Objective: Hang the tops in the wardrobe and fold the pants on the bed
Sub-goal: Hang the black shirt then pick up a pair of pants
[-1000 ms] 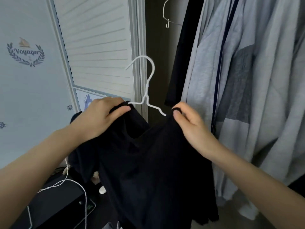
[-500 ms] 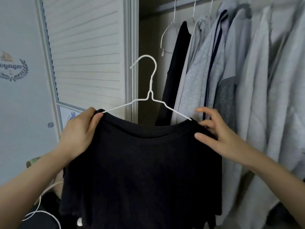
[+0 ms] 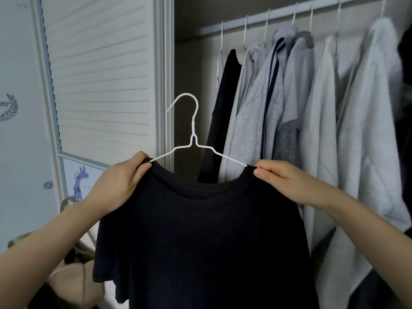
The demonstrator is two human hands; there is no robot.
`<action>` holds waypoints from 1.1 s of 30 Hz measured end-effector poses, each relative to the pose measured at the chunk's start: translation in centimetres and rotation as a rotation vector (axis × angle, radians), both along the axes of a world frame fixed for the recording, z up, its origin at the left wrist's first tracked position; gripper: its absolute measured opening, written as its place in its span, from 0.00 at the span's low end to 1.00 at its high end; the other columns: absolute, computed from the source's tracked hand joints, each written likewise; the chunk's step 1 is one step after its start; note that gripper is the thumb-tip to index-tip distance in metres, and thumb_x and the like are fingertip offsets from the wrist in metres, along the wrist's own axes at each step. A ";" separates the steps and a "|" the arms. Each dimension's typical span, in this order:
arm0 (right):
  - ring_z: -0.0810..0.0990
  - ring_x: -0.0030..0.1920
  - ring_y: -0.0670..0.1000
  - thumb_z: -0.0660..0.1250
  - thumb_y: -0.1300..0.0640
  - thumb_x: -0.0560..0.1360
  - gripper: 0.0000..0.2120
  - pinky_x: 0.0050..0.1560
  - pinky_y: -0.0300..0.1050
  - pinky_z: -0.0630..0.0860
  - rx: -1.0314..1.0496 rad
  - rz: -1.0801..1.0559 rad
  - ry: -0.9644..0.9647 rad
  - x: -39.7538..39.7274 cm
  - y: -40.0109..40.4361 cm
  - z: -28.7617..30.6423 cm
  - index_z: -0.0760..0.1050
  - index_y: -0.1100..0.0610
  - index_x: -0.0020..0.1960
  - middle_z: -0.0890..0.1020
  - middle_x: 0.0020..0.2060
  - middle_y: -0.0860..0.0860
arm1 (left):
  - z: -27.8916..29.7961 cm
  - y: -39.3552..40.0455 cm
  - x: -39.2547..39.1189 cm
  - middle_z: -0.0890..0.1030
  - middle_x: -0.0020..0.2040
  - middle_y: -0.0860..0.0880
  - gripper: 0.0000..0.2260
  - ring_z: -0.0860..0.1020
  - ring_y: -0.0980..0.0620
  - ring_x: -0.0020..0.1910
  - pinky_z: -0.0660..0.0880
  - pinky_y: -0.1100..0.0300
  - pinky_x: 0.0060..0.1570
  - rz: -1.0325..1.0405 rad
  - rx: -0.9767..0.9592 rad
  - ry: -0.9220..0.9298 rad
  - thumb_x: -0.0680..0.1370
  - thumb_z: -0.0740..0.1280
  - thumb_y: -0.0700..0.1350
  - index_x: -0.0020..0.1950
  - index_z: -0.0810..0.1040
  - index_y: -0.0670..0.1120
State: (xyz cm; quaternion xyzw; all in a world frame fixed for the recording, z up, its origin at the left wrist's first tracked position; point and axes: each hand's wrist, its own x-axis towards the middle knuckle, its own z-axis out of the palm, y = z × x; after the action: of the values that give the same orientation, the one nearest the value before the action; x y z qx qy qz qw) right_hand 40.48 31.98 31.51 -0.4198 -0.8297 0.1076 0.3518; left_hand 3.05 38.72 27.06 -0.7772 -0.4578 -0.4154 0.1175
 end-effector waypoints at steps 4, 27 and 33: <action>0.75 0.34 0.48 0.62 0.44 0.75 0.17 0.36 0.36 0.73 -0.175 -0.013 0.380 1.7 -1.3 0.7 0.77 0.56 0.38 0.77 0.32 0.49 | 0.5 2.1 -1.0 0.77 0.33 0.56 0.09 0.76 0.59 0.35 0.70 0.68 0.37 -0.050 -0.061 -0.141 0.79 0.55 0.60 0.44 0.70 0.59; 0.79 0.26 0.49 0.65 0.59 0.69 0.15 0.28 0.36 0.76 -0.126 0.041 1.050 -7.9 -3.8 15.4 0.78 0.55 0.25 0.80 0.26 0.51 | 9.1 4.0 9.7 0.64 0.76 0.58 0.31 0.65 0.59 0.73 0.61 0.57 0.74 -0.676 -0.474 -0.145 0.74 0.59 0.67 0.77 0.54 0.66; 0.70 0.32 0.55 0.61 0.66 0.67 0.08 0.33 0.43 0.67 0.130 -0.200 0.853 -12.8 1.5 15.3 0.64 0.57 0.32 0.68 0.31 0.56 | 10.9 1.0 12.4 0.63 0.76 0.58 0.33 0.71 0.61 0.67 0.68 0.63 0.66 -0.859 -0.629 -0.191 0.75 0.51 0.69 0.79 0.52 0.61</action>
State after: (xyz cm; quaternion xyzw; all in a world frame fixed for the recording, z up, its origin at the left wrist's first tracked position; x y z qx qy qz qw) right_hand 27.66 33.45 46.83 -0.3930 -0.5707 0.1844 0.6971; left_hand 15.42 39.69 37.93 -0.8509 -0.2096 -0.3376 -0.3435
